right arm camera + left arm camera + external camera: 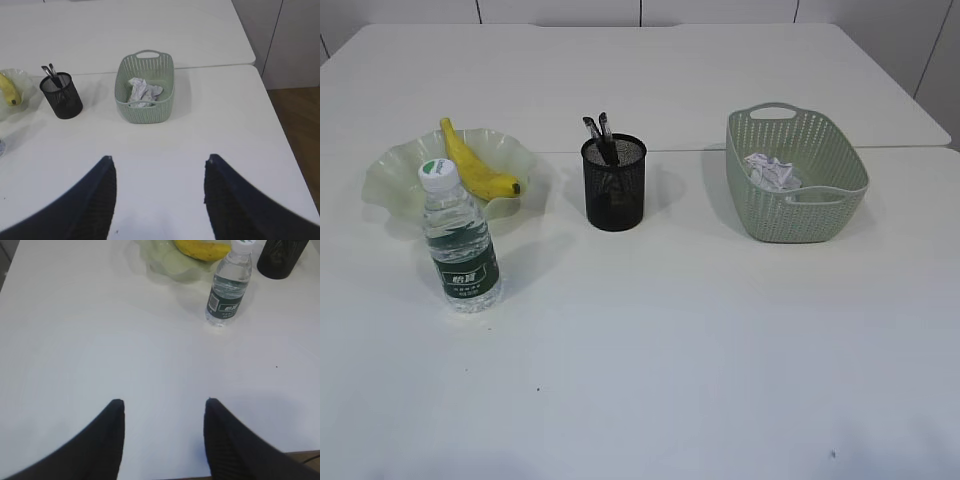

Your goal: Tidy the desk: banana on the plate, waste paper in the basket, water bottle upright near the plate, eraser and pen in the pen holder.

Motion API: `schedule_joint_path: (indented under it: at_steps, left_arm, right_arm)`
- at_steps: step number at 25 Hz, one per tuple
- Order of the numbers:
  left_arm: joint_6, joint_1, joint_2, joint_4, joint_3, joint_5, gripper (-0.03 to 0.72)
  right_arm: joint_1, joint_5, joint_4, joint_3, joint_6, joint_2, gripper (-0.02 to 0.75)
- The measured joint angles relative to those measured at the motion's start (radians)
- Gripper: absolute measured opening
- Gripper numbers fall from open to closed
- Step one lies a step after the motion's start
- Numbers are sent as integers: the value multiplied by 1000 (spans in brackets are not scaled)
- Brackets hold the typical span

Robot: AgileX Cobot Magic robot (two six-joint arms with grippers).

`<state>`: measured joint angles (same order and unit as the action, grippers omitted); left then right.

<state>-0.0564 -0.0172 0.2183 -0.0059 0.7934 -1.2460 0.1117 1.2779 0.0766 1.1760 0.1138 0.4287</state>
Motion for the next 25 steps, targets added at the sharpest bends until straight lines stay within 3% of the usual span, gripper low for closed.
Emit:
schedule_joint_path:
  at_steps: [13,25]
  left_arm:
    - [0,0,-213,38,0,-21,360]
    - [0,0,-213,29,-200,3,360]
  right_arm:
    - [0,2,-8,-288,0,-363,424]
    - [0,-24,-10,-590,-20,-449,424]
